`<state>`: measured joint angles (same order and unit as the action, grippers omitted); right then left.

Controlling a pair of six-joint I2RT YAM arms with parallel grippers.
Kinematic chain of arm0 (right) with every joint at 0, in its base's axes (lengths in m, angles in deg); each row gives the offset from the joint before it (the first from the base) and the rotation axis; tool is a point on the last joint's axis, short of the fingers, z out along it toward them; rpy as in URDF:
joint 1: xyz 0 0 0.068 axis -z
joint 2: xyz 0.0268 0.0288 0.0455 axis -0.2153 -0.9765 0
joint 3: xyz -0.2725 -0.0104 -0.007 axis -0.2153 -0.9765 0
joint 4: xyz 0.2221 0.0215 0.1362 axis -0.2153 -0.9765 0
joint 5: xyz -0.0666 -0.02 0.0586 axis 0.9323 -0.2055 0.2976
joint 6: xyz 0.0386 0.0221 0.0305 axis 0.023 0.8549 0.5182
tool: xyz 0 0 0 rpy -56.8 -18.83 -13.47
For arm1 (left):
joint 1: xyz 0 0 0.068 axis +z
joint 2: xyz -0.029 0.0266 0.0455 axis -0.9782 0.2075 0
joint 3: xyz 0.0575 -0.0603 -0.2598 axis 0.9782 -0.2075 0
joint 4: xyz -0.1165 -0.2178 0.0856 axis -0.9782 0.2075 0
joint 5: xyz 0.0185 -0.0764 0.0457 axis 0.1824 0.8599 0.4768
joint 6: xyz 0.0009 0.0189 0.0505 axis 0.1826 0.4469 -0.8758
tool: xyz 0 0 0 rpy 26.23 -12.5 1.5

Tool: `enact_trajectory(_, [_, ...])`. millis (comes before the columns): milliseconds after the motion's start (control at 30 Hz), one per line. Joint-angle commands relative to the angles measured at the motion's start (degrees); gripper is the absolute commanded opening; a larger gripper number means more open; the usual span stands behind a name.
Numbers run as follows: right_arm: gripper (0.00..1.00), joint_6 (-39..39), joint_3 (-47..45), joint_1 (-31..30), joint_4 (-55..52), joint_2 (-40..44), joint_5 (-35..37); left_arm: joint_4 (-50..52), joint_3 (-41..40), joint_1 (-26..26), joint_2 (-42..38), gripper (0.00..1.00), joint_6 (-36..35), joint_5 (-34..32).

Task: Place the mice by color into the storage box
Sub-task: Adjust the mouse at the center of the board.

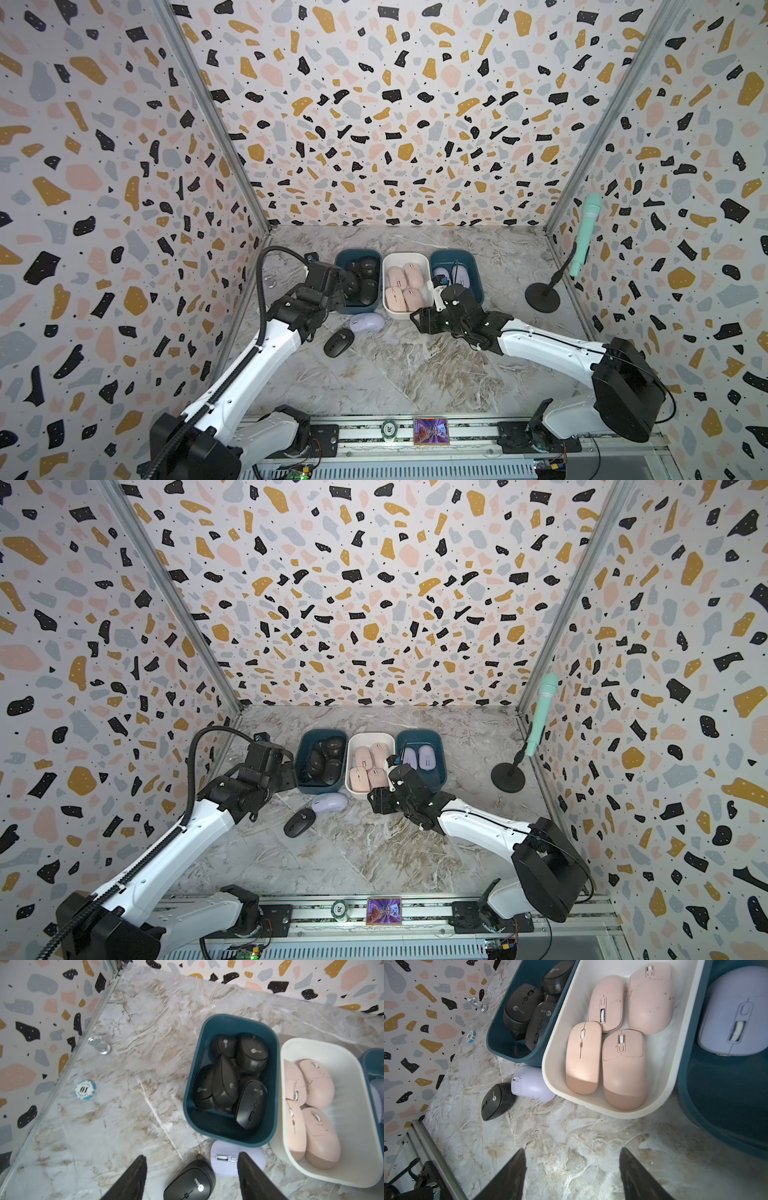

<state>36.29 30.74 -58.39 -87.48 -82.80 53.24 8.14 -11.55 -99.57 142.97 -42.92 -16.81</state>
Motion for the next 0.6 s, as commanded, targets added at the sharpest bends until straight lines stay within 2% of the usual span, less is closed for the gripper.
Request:
enact_trajectory(0, [0.71,-1.2,1.71,0.25,0.27,0.6,-1.68,3.23,-2.3,0.26,-2.69,0.69,2.98,-1.35])
enact_trajectory(200, [0.72,-1.3,1.15,0.25,1.91,0.03,-2.23,4.52,-8.34,0.24,-4.15,0.69,5.98,0.31])
enact_trajectory(567, [0.72,-1.88,3.5,0.21,1.74,-2.31,-4.03,-4.86,-17.33,0.23,-0.2,0.65,10.47,2.26])
